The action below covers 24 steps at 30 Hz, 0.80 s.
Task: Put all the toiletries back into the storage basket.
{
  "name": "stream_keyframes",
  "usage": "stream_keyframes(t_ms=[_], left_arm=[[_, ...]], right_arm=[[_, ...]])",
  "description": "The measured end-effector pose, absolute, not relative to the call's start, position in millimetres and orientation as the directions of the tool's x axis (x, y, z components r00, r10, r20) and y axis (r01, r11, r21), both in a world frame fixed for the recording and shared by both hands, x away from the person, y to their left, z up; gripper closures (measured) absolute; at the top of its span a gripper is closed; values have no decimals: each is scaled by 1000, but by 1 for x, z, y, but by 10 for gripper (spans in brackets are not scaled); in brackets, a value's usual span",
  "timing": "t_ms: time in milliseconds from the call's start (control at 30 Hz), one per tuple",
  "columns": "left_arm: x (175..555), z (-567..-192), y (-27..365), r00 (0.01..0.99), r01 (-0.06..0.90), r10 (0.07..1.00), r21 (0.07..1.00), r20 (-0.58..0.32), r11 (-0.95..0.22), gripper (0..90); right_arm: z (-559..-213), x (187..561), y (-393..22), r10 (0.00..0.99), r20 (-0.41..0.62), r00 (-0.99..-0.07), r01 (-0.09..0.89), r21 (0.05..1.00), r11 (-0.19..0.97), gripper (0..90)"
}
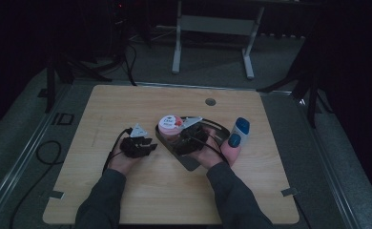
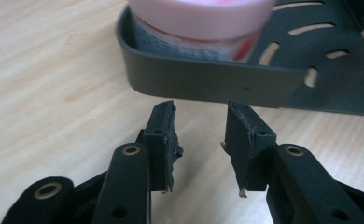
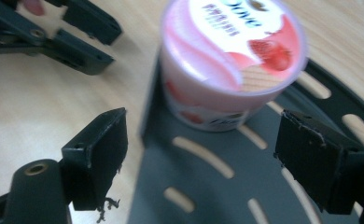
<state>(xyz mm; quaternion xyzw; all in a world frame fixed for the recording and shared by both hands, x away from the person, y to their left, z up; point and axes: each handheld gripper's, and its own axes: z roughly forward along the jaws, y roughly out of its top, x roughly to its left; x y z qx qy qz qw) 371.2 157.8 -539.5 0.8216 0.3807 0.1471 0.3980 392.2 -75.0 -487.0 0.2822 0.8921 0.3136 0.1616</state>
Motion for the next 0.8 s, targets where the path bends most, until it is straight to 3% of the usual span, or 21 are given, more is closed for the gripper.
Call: stream_keyframes(t_ms=[133,167,233,267,333,500,667,700,800], left_arm=[[365,-541,154,669,506,741,768,-62,-392,606],[361,-540,152,673,500,738,765,-48,-407,603],[358,-540,151,678,496,734,766,-48,-408,599],[356,-540,150,679,495,733,767,-47,-409,599],[349,-540,149,686,493,726,764,-47,-417,587],[343,-539,148,691,489,722,762,-41,-424,570],[336,-540,146,701,480,712,766,-42,-427,558],[336,-541,145,700,483,713,764,-43,-428,558],[337,-543,144,701,488,712,754,-38,-440,550]], right_arm=[[-485,383,-75,583,-143,-800,375,639,671,283],[-484,377,-76,561,-148,-814,358,633,687,416],[-483,371,-80,536,-145,-831,337,635,695,527],[-483,371,-80,536,-145,-831,337,635,695,527],[-480,363,-84,511,-152,-846,315,631,709,655],[-474,355,-88,488,-172,-856,288,626,725,719],[-463,343,-97,487,-153,-860,286,645,709,838],[-461,342,-100,487,-149,-860,284,653,702,899],[-454,335,-108,498,-148,-855,286,666,689,900]])
